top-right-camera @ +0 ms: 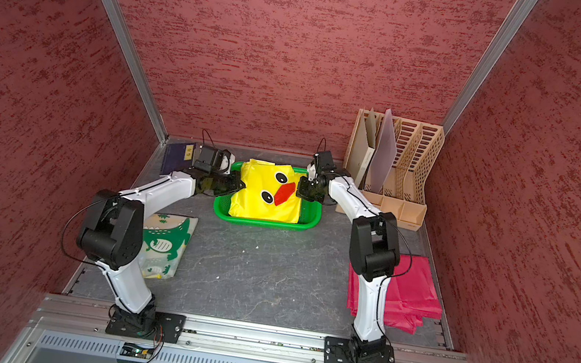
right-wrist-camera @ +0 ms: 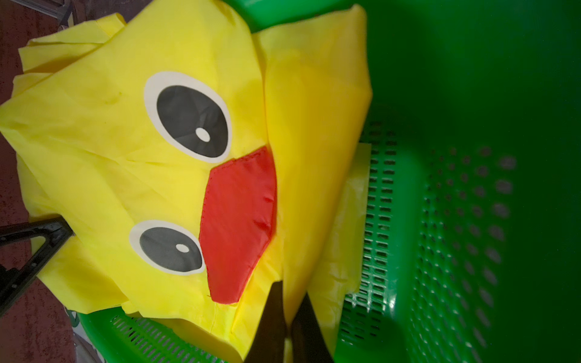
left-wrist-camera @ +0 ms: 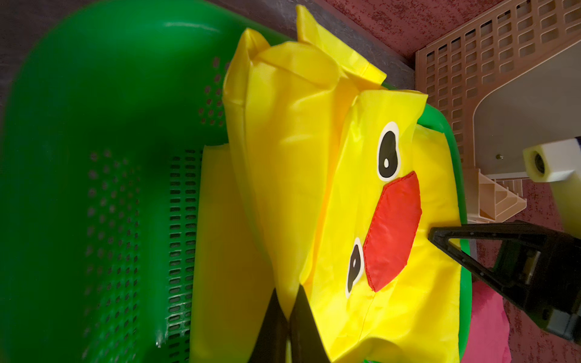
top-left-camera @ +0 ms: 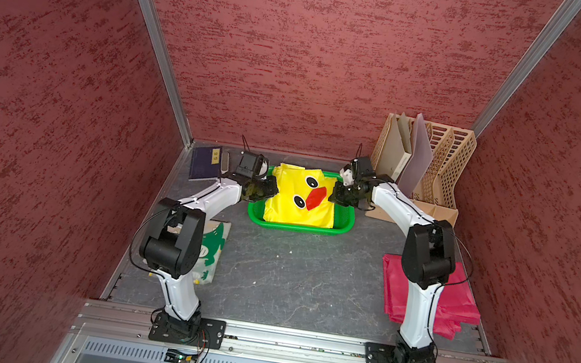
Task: Put the folded raincoat in the basket
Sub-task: Place the raincoat in the basket, then move the raincoat to the center of the board.
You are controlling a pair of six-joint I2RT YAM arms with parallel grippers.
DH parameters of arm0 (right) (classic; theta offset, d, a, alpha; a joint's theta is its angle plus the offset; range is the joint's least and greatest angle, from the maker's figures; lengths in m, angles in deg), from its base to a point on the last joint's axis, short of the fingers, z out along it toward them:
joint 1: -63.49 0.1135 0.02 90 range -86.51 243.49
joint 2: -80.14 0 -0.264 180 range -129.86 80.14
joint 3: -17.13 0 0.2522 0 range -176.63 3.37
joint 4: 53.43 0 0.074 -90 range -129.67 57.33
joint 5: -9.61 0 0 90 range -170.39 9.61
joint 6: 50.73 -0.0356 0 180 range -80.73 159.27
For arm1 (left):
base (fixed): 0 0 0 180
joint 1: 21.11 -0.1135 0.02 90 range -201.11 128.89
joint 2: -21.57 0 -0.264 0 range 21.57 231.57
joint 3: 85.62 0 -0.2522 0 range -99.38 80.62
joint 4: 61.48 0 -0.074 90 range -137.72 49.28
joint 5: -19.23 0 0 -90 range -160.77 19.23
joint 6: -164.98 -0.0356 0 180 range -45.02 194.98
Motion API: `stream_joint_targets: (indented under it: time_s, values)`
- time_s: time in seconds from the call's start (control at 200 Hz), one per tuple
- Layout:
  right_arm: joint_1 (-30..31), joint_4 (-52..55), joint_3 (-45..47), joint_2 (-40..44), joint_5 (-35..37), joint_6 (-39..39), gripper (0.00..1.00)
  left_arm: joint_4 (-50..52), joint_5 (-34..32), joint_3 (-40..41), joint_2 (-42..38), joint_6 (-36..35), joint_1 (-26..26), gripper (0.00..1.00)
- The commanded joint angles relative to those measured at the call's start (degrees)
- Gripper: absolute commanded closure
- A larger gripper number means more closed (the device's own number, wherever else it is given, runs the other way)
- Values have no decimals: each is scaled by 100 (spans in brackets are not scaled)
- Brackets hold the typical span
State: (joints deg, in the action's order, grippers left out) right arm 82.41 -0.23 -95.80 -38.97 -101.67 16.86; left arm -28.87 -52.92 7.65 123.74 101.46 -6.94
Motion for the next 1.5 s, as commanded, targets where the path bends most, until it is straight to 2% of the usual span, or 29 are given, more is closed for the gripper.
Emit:
stream_joint_targets:
  time_s: [0.0, 0.045, 0.065, 0.1, 0.13, 0.165, 0.2, 0.22, 0.265, 0.29, 0.356, 0.461, 0.496, 0.631, 0.806, 1.057, 1.162, 1.327, 1.392, 1.493]
  values:
    - [-28, -321, 155, -70, 56, 119, 100, 3, -311, 66, 176, -54, 11, 92]
    - [-33, -365, 208, -76, 106, 112, 100, 135, -416, 13, 215, -70, 15, 82]
    - [-29, -374, 210, -81, 121, 114, 100, 199, -441, -19, 231, -87, 15, 71]
    - [-34, -384, 226, -102, 138, 124, 100, 295, -504, -64, 258, -107, 15, 46]
    - [-35, -385, 232, -124, 149, 129, 100, 356, -568, -104, 268, -113, 15, 34]
    - [-29, -364, 225, -150, 150, 131, 98, 413, -628, -127, 268, -125, 24, 30]
    - [-36, -335, 214, -173, 143, 132, 91, 438, -653, -138, 260, -145, 16, 28]
    - [-34, -325, 213, -174, 134, 128, 83, 455, -670, -145, 245, -146, 22, 28]
    - [-31, -308, 228, -161, 151, 124, 58, 507, -734, -174, 213, -161, 32, 26]
    - [-29, -297, 230, -135, 158, 124, 50, 542, -768, -197, 179, -169, 37, 23]
    - [-31, -283, 270, -1, 168, 139, 41, 644, -850, -271, 45, -199, 50, 14]
    - [-33, -252, 289, 379, 311, 171, 34, 780, -981, -412, -299, -265, 100, 4]
    - [-29, -207, 264, 527, 367, 200, 27, 822, -998, -469, -423, -279, 114, 0]
    - [-27, -200, 296, 1206, 517, 294, 24, 685, -998, -493, -1047, -362, 233, 0]
    - [12, -96, 556, 2089, 886, 360, 24, 242, -967, -125, -1856, -308, 299, 0]
    - [48, 13, 1764, 3452, 1482, 435, 24, 32, -883, 797, -2873, -198, 393, 0]
    - [51, 195, 2521, 4206, 2224, 288, 23, 91, -917, 1270, -3217, 63, 436, 0]
    - [41, 1080, 3312, 4804, 3930, -226, 20, 244, -1406, 2047, -3749, 530, 776, 0]
    - [42, 1281, 3599, 4870, 4103, -369, 20, 153, -1565, 2335, -4011, 650, 978, 0]
    - [43, 1397, 3946, 4897, 3965, -613, 20, 158, -1591, 2547, -4256, 783, 1175, 0]
